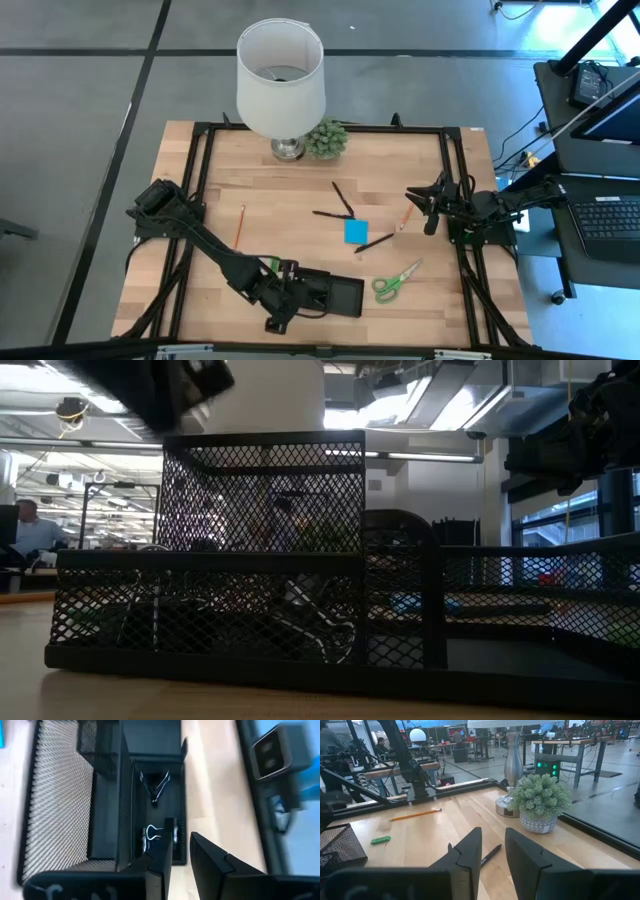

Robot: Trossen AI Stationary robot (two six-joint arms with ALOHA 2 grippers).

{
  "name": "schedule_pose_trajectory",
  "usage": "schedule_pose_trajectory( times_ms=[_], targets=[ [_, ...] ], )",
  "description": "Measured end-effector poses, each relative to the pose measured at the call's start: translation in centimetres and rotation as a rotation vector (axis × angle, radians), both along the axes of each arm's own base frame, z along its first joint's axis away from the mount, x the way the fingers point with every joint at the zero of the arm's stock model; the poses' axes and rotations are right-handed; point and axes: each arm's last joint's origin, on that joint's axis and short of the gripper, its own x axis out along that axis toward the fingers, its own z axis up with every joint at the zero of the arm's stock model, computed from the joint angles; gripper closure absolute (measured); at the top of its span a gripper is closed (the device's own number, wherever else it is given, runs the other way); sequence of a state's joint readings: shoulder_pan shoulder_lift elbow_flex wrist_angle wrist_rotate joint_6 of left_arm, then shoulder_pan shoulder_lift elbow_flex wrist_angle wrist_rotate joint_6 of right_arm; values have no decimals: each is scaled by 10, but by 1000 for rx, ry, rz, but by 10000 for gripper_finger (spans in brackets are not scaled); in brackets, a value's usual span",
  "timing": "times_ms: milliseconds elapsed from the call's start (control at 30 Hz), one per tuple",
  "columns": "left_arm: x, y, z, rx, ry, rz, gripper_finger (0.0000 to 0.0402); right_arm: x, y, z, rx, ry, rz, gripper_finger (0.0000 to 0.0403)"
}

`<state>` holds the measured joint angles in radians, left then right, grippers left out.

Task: Pick and place office supplies into organizer
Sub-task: Put the green eraser into the desk organizer

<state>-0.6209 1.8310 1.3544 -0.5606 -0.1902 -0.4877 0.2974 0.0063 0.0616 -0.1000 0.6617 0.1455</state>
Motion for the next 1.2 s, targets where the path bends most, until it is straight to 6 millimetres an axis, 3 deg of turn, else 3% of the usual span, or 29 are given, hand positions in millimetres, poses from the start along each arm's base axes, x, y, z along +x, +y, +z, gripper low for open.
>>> schedule_pose_trajectory(
  times_ms=[200,467,567,767,1200],
  targets=[
    [-18,12,37,-92,-7,86,339,0,0,0,0,0,0,314],
    [-54,38,65,-203,148,488,336,0,0,0,-7,3,0,314],
    [-60,43,66,-190,181,553,328,0,0,0,-19,7,1,314],
    [-57,44,63,-119,154,500,320,0,0,0,-17,7,1,314],
    [-47,67,45,-189,201,862,271,0,0,0,-23,9,1,314]
  ],
)
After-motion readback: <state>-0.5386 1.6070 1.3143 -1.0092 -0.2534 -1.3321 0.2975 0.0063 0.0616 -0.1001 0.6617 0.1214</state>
